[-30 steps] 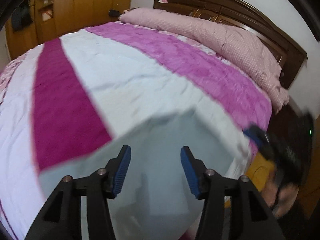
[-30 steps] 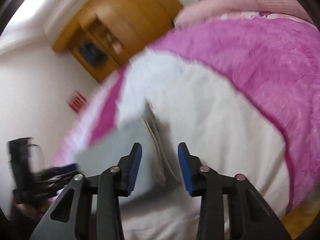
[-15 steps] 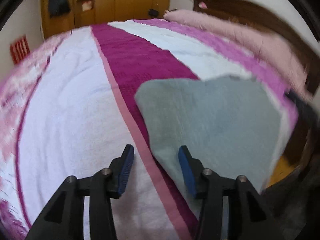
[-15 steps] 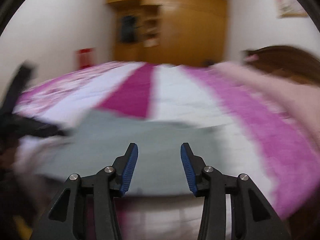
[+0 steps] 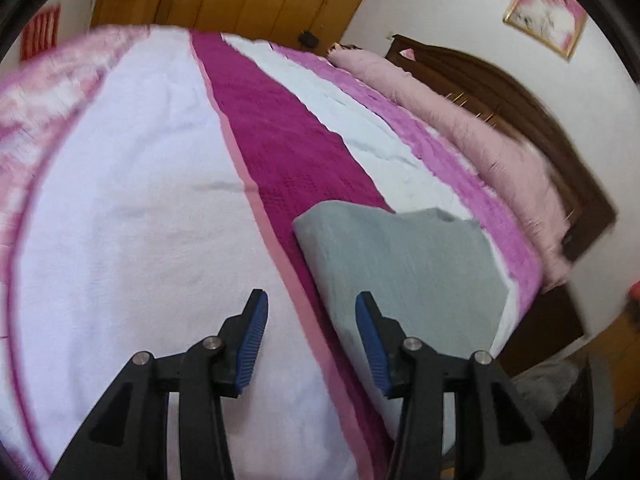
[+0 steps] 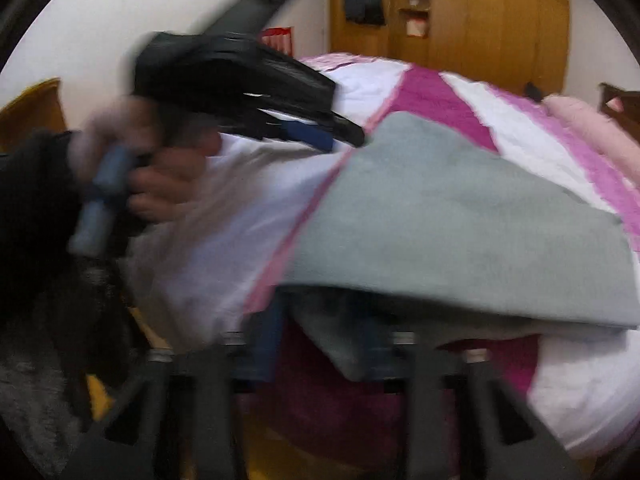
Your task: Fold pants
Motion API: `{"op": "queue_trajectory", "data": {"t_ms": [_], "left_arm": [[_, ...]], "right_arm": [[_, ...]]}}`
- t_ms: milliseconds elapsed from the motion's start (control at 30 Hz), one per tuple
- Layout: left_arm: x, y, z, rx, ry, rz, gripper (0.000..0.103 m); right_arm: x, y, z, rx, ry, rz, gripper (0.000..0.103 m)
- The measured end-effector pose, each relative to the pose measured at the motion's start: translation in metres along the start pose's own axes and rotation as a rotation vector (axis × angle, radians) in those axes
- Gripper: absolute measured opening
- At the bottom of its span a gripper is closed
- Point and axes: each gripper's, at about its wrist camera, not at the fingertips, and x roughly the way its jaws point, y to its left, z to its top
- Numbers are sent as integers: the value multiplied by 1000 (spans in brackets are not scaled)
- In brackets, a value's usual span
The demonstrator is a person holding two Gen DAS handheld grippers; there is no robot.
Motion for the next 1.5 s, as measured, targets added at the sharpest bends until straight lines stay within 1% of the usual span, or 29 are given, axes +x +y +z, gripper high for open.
{"op": "queue_trajectory", "data": {"t_ms": [33, 67, 133, 200, 267, 300, 333, 400, 433, 467, 533, 600, 667, 767, 800, 833, 867, 900, 933, 1000, 1067, 1100, 1133, 1167, 1233, 1333, 1400, 1467, 1500], "left_arm": [[12, 8, 6, -20, 18, -21, 37], [24, 15, 11, -43, 37, -15, 30], [40, 23, 21, -74, 50, -5, 23], [48, 19, 30, -54, 30, 26, 23], [56, 15, 38, -22, 33, 52, 23], [58, 15, 40, -17, 36, 55, 23], [58, 18, 43, -36, 40, 42, 23], [53, 30, 46, -122, 52, -20, 23], [52, 37, 46, -166, 70, -56, 29], [52, 44, 47, -223, 107, -97, 40], [54, 54, 43, -343, 168, -191, 43], [57, 58, 45, -372, 180, -230, 41], [61, 59, 45, -385, 194, -215, 26], [55, 64, 43, -427, 203, -248, 25], [47, 67, 43, -453, 194, -258, 27], [40, 68, 44, -455, 183, -240, 41], [34, 68, 46, -440, 167, -219, 60], [29, 65, 47, -417, 146, -212, 64], [28, 59, 48, -389, 143, -217, 66], [36, 46, 50, -341, 174, -221, 66], [50, 28, 50, -261, 197, -233, 66], [58, 23, 48, -226, 208, -221, 60], [67, 22, 45, -213, 206, -174, 33], [72, 26, 42, -237, 209, -141, 22], [74, 40, 37, -345, 193, -198, 19], [70, 43, 38, -357, 191, -206, 18], [66, 44, 35, -357, 190, -209, 18], [66, 47, 35, -389, 198, -230, 18], [64, 50, 35, -412, 201, -242, 18]], "right_arm": [[-1, 4, 2, -27, 5, 1, 13], [0, 8, 2, -52, 13, -7, 13], [1, 13, 0, -77, 24, -31, 12], [-1, 15, -3, -74, 31, -39, 13], [-7, 12, -5, -54, 29, -20, 17], [-10, 11, -7, -51, 30, -1, 26], [-12, 17, -8, -54, 35, 22, 40], [-7, 26, -3, -58, 45, 54, 53], [-7, 30, -3, -60, 42, 49, 55], [-7, 31, -1, -65, 40, 35, 55], [-5, 37, 1, -80, 33, -25, 55], [-3, 38, 5, -79, 33, -91, 55], [-5, 32, 8, -31, 27, -107, 55], [-13, 27, 11, 16, 5, -117, 55], [-16, 27, 12, 21, -11, -137, 55], [-20, 26, 13, 24, -28, -148, 55], [-22, 26, 14, 25, -42, -158, 55], [-25, 26, 16, 29, -53, -169, 55], [-25, 26, 16, 34, -58, -169, 55], [-20, 30, 18, 35, -50, -167, 56], [-15, 34, 18, 29, -38, -152, 55], [-13, 36, 19, 24, -32, -122, 48], [-12, 38, 19, 12, -32, -101, 31], [-12, 43, 19, -11, -34, -100, 25], [-12, 49, 15, -53, -41, -110, 21], [-15, 39, 13, 1, -41, -76, 18], [-19, 30, 11, 46, -55, -72, 18], [-21, 25, 9, 65, -62, -83, 23], [-20, 25, 9, 68, -64, -92, 28]]}}
